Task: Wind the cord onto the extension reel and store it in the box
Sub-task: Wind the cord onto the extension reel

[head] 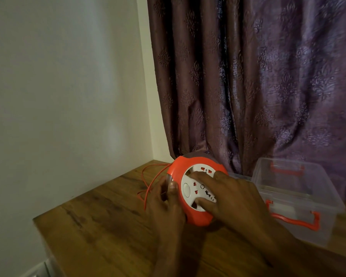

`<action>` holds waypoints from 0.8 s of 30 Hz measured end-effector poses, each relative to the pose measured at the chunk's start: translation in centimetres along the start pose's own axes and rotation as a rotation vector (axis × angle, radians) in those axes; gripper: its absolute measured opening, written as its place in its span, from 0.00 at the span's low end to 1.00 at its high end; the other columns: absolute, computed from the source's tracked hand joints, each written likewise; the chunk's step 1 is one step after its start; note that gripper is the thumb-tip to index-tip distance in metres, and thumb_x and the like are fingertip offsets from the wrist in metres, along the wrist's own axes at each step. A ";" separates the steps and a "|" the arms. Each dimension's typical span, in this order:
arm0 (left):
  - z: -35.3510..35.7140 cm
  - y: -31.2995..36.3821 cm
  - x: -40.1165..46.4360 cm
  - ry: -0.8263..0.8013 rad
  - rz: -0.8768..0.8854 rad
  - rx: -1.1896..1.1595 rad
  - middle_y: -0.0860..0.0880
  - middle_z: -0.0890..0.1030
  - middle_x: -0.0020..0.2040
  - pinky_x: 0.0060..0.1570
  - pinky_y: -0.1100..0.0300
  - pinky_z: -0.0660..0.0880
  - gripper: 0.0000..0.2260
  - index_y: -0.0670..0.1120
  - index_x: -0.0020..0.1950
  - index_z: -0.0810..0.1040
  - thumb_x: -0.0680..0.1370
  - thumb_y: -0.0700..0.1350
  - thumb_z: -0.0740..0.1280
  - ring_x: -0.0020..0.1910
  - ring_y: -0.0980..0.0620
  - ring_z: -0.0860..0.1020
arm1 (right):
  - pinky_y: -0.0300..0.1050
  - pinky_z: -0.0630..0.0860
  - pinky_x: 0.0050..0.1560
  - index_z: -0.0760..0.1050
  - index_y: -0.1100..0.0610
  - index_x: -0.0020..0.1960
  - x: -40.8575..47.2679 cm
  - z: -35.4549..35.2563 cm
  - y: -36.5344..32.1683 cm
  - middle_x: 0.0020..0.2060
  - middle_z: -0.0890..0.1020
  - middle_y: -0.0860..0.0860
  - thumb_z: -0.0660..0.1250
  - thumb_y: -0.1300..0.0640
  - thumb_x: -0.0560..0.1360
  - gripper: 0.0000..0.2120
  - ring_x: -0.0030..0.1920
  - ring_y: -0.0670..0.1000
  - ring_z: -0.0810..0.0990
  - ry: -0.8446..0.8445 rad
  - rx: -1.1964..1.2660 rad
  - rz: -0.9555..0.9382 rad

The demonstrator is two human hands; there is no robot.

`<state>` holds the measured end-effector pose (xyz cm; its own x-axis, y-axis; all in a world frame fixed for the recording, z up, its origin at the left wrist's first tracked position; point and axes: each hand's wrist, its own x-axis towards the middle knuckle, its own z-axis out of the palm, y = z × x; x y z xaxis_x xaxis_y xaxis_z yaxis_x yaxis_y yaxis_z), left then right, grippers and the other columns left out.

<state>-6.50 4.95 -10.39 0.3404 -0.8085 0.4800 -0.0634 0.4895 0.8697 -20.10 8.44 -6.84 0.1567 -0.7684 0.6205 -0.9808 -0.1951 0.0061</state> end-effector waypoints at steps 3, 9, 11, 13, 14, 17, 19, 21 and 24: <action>-0.1 0.2 -0.1 -0.009 0.015 0.002 0.58 0.80 0.50 0.33 0.73 0.72 0.13 0.58 0.54 0.75 0.74 0.60 0.59 0.47 0.59 0.79 | 0.44 0.72 0.42 0.56 0.35 0.69 0.0 -0.1 -0.3 0.56 0.79 0.44 0.50 0.28 0.66 0.33 0.51 0.50 0.80 0.051 0.033 0.056; 0.0 0.5 0.1 -0.059 0.030 0.055 0.54 0.79 0.53 0.39 0.68 0.72 0.13 0.57 0.55 0.73 0.74 0.58 0.59 0.48 0.53 0.78 | 0.45 0.72 0.41 0.54 0.36 0.68 -0.1 0.9 -0.3 0.48 0.83 0.47 0.50 0.26 0.64 0.34 0.46 0.53 0.81 0.091 0.022 0.136; -0.1 0.5 0.2 -0.081 0.041 0.076 0.52 0.79 0.55 0.42 0.66 0.72 0.12 0.57 0.57 0.73 0.76 0.57 0.59 0.50 0.52 0.78 | 0.45 0.72 0.39 0.55 0.36 0.67 -0.2 1.1 -0.4 0.46 0.83 0.47 0.51 0.26 0.64 0.34 0.45 0.52 0.81 0.115 0.018 0.154; 0.0 0.5 0.1 -0.084 0.047 0.089 0.52 0.79 0.56 0.44 0.65 0.73 0.15 0.56 0.59 0.74 0.75 0.57 0.59 0.50 0.52 0.77 | 0.45 0.73 0.40 0.56 0.37 0.67 -0.2 1.2 -0.6 0.45 0.83 0.47 0.50 0.25 0.64 0.34 0.45 0.52 0.81 0.136 0.031 0.185; 0.0 0.6 0.0 -0.079 0.046 0.082 0.52 0.79 0.56 0.43 0.65 0.73 0.16 0.56 0.59 0.74 0.74 0.58 0.59 0.50 0.52 0.77 | 0.45 0.74 0.41 0.58 0.37 0.66 -0.2 1.2 -0.7 0.46 0.83 0.47 0.50 0.25 0.64 0.34 0.46 0.53 0.81 0.145 0.052 0.213; 0.3 1.0 -0.4 -0.073 0.040 0.035 0.54 0.79 0.54 0.45 0.59 0.78 0.13 0.61 0.55 0.73 0.73 0.60 0.59 0.49 0.53 0.79 | 0.48 0.74 0.45 0.59 0.38 0.61 0.0 1.1 -0.5 0.50 0.82 0.51 0.50 0.24 0.62 0.32 0.49 0.57 0.80 0.156 0.161 0.335; 0.4 0.9 -0.5 -0.068 0.045 0.028 0.58 0.79 0.51 0.43 0.61 0.78 0.07 0.66 0.51 0.71 0.73 0.60 0.60 0.48 0.56 0.79 | 0.48 0.74 0.45 0.60 0.39 0.60 0.1 1.0 -0.5 0.51 0.81 0.51 0.51 0.24 0.62 0.32 0.49 0.57 0.80 0.159 0.200 0.369; 0.5 0.7 -0.5 -0.062 0.033 0.026 0.59 0.80 0.50 0.43 0.61 0.78 0.05 0.67 0.49 0.71 0.73 0.60 0.60 0.47 0.57 0.79 | 0.48 0.74 0.45 0.61 0.40 0.60 0.1 1.0 -0.6 0.50 0.81 0.52 0.52 0.24 0.63 0.31 0.49 0.58 0.80 0.157 0.200 0.369; 0.7 0.5 -0.4 -0.057 0.018 0.023 0.63 0.78 0.48 0.44 0.59 0.79 0.04 0.70 0.47 0.71 0.73 0.61 0.61 0.47 0.58 0.79 | 0.47 0.73 0.40 0.64 0.43 0.58 -0.2 1.4 -0.5 0.43 0.82 0.50 0.51 0.27 0.66 0.28 0.44 0.56 0.81 0.181 0.178 0.317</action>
<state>-7.38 5.29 -10.06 0.2853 -0.8170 0.5011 -0.0907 0.4975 0.8627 -19.45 7.82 -8.02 -0.1889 -0.6904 0.6983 -0.9392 -0.0805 -0.3337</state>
